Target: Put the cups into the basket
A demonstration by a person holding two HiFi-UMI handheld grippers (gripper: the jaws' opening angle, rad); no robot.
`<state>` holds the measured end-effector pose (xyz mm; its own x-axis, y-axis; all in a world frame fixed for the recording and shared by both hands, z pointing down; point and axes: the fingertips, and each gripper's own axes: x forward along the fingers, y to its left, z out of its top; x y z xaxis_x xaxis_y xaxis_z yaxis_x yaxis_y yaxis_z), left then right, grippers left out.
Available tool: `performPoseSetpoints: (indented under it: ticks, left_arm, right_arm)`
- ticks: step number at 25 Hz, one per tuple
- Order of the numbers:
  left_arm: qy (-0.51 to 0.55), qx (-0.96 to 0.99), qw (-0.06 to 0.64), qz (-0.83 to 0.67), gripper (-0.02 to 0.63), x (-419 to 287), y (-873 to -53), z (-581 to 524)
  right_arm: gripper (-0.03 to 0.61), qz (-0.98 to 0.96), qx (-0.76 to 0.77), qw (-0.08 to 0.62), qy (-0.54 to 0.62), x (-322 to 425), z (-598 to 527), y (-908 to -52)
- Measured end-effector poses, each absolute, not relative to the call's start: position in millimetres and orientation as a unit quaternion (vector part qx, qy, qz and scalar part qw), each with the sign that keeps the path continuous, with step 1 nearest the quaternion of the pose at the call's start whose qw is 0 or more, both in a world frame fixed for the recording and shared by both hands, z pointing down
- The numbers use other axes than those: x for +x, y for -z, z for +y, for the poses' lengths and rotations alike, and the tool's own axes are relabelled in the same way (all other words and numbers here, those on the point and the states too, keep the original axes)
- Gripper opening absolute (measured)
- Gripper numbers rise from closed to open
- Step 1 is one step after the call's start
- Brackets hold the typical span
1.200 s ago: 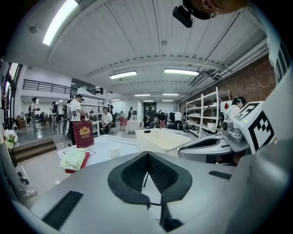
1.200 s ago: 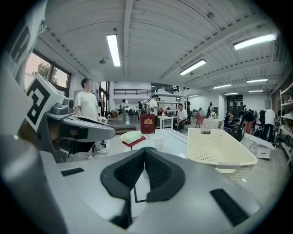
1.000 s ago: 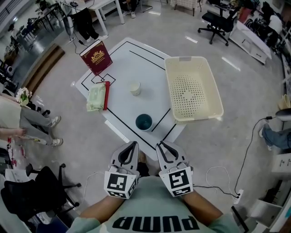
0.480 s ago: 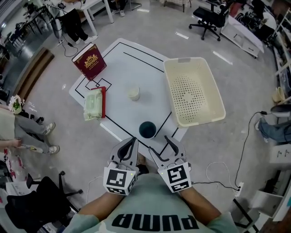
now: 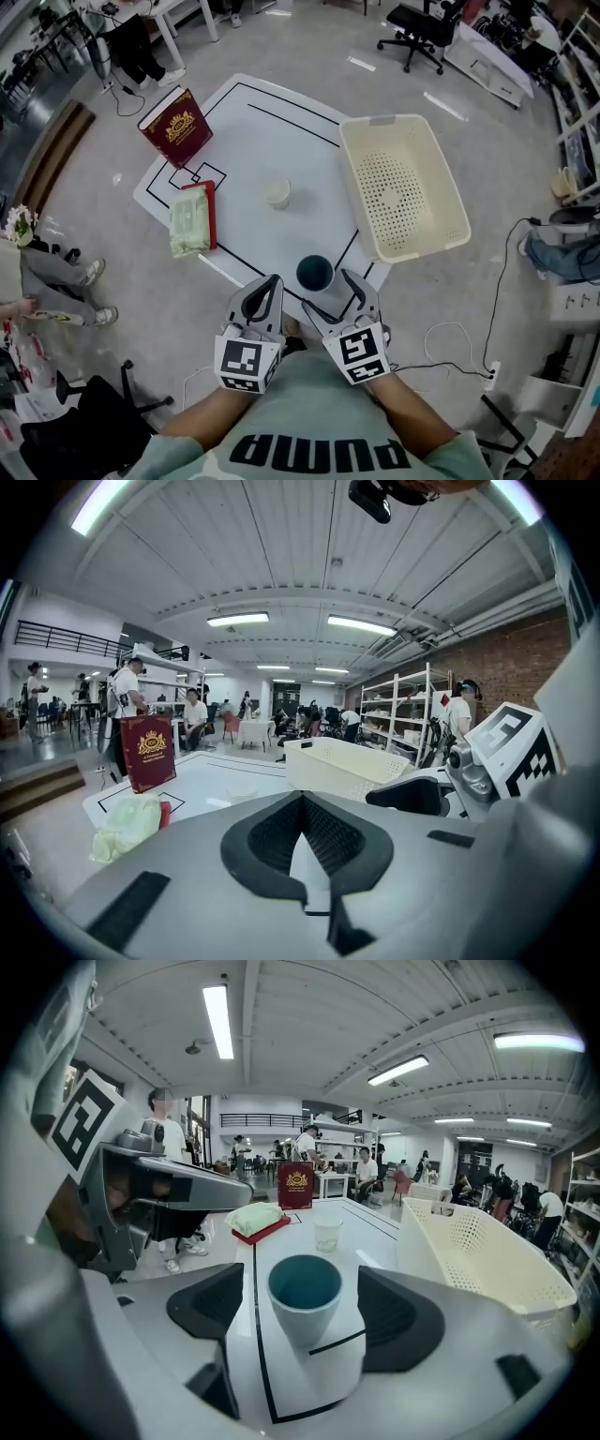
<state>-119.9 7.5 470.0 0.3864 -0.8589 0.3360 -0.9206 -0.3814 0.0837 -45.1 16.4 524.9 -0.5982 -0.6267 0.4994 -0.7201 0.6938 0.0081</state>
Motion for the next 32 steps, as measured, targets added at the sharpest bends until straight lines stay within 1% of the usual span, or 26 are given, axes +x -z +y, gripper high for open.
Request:
performPoseSetpoints:
  ticks: [9,14,32]
  left_arm:
    - [-0.121,0.844,0.130,-0.505,0.005,-140.1,-480.8,-9.2]
    - [-0.129,0.856,0.111,-0.488,0.005,-144.9,-483.1,-16.6]
    - [-0.171,0.825,0.124,-0.525,0.006,-136.0,-514.7,-23.3]
  right_arm:
    - [0.385,-0.867,0.408,0.263,-0.115,-56.6,1.2,-545.0]
    - [0.390,-0.853,0.420,0.282,-0.129,-58.2,2.2,-559.7]
    - [0.391,-0.869,0.378,0.297,-0.119,-59.7,-9.4,-587.8]
